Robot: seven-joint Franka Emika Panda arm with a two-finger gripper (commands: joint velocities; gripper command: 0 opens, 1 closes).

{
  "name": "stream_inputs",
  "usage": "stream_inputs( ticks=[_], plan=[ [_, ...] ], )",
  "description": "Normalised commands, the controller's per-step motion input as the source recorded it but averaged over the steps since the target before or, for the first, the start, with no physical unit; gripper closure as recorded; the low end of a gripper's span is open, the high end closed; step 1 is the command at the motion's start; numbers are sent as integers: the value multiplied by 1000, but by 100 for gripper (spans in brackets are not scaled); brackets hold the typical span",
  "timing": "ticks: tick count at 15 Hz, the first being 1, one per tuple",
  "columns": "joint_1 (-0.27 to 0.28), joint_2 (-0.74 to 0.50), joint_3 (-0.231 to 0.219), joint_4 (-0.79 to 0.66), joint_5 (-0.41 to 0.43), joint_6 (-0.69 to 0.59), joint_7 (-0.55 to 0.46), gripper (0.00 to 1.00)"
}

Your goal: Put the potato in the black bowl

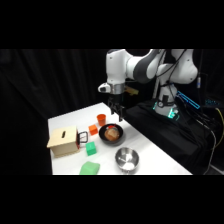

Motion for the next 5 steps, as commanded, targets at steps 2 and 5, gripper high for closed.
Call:
stream_inputs(
  ticks=[2, 5],
  plan=[
    [41, -885, 38, -123, 48, -668, 2, 0],
    [41, -762, -8, -58, 131, -629, -38, 0]
  ],
)
